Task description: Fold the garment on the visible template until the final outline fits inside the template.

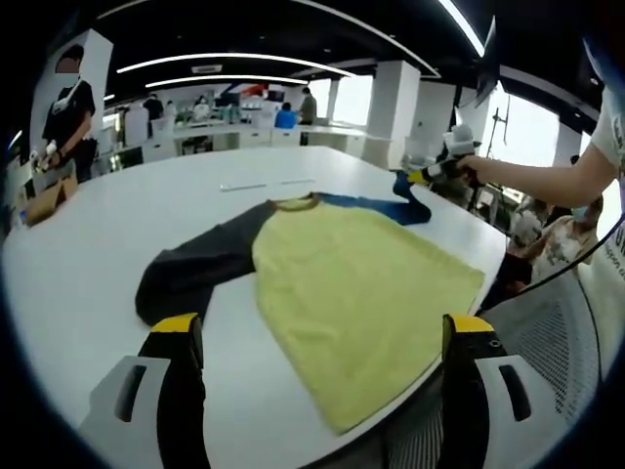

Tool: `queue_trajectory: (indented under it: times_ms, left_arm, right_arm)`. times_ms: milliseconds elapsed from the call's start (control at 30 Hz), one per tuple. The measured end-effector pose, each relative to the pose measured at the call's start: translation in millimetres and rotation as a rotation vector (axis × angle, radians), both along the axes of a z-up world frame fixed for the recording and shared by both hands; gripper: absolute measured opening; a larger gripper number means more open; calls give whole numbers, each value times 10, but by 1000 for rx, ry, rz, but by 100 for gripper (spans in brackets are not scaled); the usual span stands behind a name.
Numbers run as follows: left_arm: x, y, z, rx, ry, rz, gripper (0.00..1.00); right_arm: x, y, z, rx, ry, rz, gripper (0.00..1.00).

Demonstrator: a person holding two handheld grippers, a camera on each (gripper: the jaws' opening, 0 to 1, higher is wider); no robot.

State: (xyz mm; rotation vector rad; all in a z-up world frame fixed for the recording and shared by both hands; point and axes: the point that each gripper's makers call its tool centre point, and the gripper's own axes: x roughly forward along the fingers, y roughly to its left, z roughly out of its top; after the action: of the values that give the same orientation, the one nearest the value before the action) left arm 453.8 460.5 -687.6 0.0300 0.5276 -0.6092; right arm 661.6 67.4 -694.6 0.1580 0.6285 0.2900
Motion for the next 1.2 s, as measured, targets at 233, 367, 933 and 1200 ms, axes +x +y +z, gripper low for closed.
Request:
queue_trajectory:
  times_ms: [233, 367, 933, 1200]
  left_arm:
    - [-6, 16, -33, 1, 3, -4, 99]
    - [-7, 8, -39, 0, 3, -6, 99]
    - [-12, 19, -26, -4, -3, 4, 99]
    - [-41, 10, -35, 1, 3, -4, 99]
  right_arm:
    - [37, 202, 24, 8, 2, 40, 0]
    - [72, 311, 57, 21, -2, 53, 0]
    - [175, 729, 128, 75, -7, 97, 0]
    - [238, 870, 180, 87, -2, 118, 0]
